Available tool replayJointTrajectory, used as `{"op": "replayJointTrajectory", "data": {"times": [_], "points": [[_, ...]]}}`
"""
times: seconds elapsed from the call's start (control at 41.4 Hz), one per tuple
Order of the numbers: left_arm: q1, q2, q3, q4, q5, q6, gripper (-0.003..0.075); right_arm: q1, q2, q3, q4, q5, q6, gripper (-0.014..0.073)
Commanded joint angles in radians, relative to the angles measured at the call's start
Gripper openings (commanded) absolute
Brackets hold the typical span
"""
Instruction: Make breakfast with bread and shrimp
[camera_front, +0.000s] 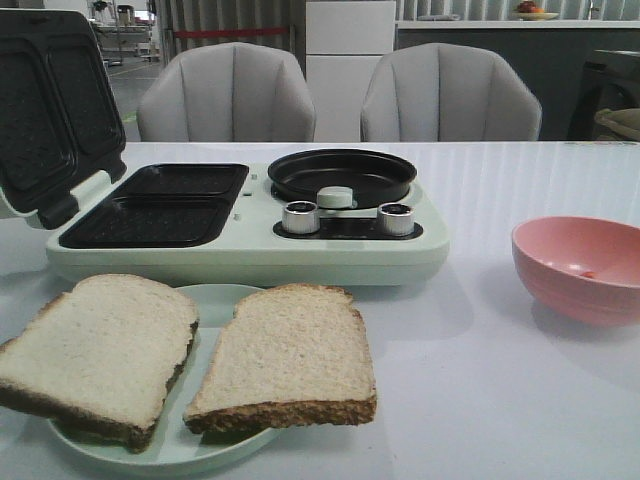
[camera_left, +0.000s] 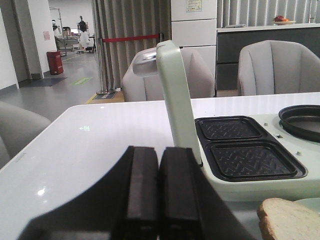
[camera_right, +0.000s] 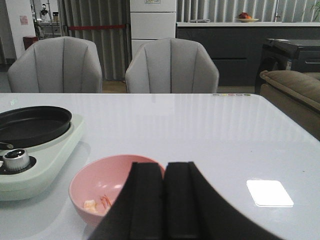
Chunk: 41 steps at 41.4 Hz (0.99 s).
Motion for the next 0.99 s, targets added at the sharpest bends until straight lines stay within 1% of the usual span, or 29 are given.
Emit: {"op": "replayJointTrajectory", "data": {"times": [0.0,0.653,0.749,0.846,0.918,0.967], "points": [[-0.007,-0.023,0.032,-0.005,-0.093,-0.006,0.0101,-0.002,-0.013,-0.006,-0.010,-0.089,-0.008,0.0036],[-0.007,-0.023,0.032,-0.005,-0.093,-0.006,0.0101,-0.002,-0.013,-0.006,-0.010,-0.089,-0.008,0.0036],[-0.007,-0.023,0.032,-0.005,-0.115,-0.006,0.0101,-0.002,-0.013,-0.006,-0.010,-0.090,-0.008,0.0036],[-0.007,-0.023,0.028,-0.005,-0.148,-0.006,0.0101,-0.002,-0.013,-0.013,-0.013,-0.129,-0.009,0.0036],[-0.007,-0.023,0.008,-0.007,-0.163,-0.006,0.0101,-0.001,-0.013,-0.044,-0.014,-0.104,-0.009,0.0036],[-0.007,-0.023,-0.014,-0.015,-0.163,-0.006,0.0101,-0.001,-0.013,-0.080,-0.015,-0.056,-0.009,0.0036]]}}
